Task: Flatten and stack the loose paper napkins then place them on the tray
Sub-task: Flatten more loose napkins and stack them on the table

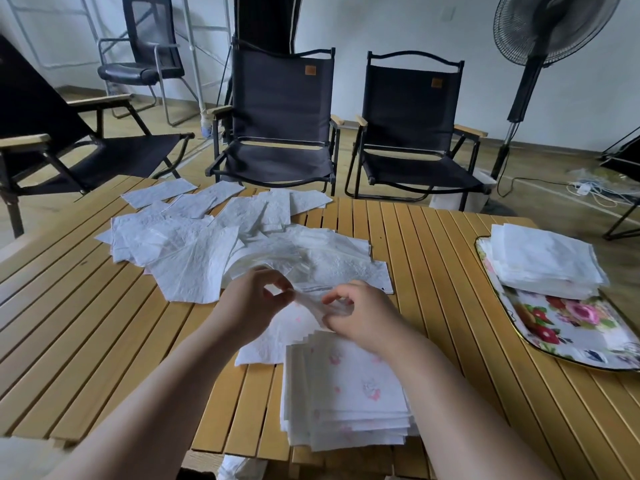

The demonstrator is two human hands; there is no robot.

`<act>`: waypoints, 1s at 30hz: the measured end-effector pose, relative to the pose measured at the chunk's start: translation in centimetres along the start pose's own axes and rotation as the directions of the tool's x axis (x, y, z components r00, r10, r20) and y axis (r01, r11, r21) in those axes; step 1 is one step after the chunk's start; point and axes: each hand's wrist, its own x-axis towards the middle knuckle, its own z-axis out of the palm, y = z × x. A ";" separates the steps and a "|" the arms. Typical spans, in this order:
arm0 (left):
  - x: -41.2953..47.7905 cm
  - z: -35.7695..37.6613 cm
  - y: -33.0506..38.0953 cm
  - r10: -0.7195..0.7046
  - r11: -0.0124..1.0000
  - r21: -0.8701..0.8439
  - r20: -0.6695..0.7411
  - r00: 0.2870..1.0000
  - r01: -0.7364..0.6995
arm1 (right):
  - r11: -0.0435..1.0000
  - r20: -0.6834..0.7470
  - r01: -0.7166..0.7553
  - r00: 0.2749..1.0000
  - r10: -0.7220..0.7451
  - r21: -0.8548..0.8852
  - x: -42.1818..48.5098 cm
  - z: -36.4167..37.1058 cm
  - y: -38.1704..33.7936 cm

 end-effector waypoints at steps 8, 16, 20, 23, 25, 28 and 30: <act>-0.2 0.0 -0.1 -0.023 0.996 -0.086 0.057 0.998 0.028 | 0.974 -0.106 -0.017 0.993 0.042 0.226 -0.2 -0.8 0.2; 0.1 -0.2 -0.1 -0.012 0.990 -0.142 0.016 1.000 0.015 | 0.948 -0.012 0.002 1.000 0.002 0.318 -0.9 -1.7 -0.3; 0.1 -0.4 0.4 -0.073 0.983 -0.168 -0.020 0.997 0.069 | 0.981 -0.076 0.069 0.996 -0.056 0.181 -0.8 -1.7 0.2; 0.0 -0.6 0.6 -0.115 0.959 -0.266 -0.038 0.993 0.101 | 0.969 -0.143 0.071 0.989 -0.038 0.235 -0.7 -1.9 0.2; -0.1 -0.7 0.8 -0.143 0.922 -0.368 -0.033 0.989 0.121 | 0.950 -0.149 0.089 0.988 -0.046 0.299 -0.6 -1.8 0.1; -0.1 -0.6 0.9 -0.172 0.882 -0.448 -0.018 0.985 0.145 | 0.930 -0.181 0.093 0.983 -0.029 0.355 -0.4 -1.8 0.1; -0.2 -0.6 1.1 -0.171 0.856 -0.492 0.028 0.985 0.162 | 0.907 -0.187 0.064 0.982 0.017 0.416 -0.4 -1.9 -0.1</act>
